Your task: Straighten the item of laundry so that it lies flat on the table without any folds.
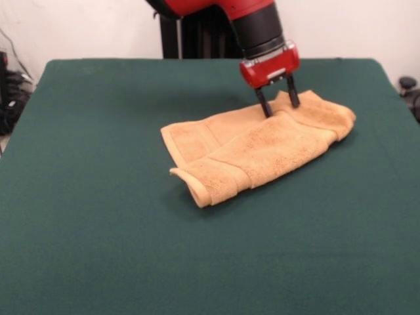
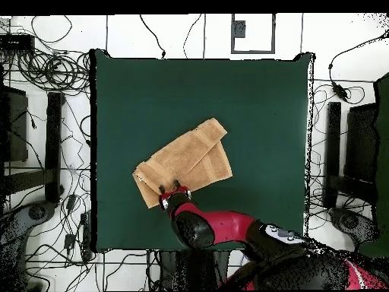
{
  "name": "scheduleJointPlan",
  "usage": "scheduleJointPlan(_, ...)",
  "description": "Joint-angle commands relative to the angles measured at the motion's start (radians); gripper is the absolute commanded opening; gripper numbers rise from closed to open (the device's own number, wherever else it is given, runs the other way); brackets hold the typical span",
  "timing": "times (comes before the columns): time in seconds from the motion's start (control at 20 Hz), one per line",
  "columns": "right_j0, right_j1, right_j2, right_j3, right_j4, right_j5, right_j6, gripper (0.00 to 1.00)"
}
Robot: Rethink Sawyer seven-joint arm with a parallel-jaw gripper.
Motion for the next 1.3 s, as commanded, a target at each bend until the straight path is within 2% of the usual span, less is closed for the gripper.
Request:
scheduleJointPlan(0.05,0.034,0.022,0.057,0.018,0.081,-0.041,0.278,1.00)
scheduleJointPlan(0.5,0.048,0.020,0.048,0.019,0.094,-0.057,0.269,1.00)
scheduleJointPlan(0.9,0.033,0.084,0.064,-0.056,0.032,-0.099,0.227,1.00)
scheduleJointPlan(1.3,0.052,0.089,0.045,-0.086,0.021,-0.170,0.206,1.00)
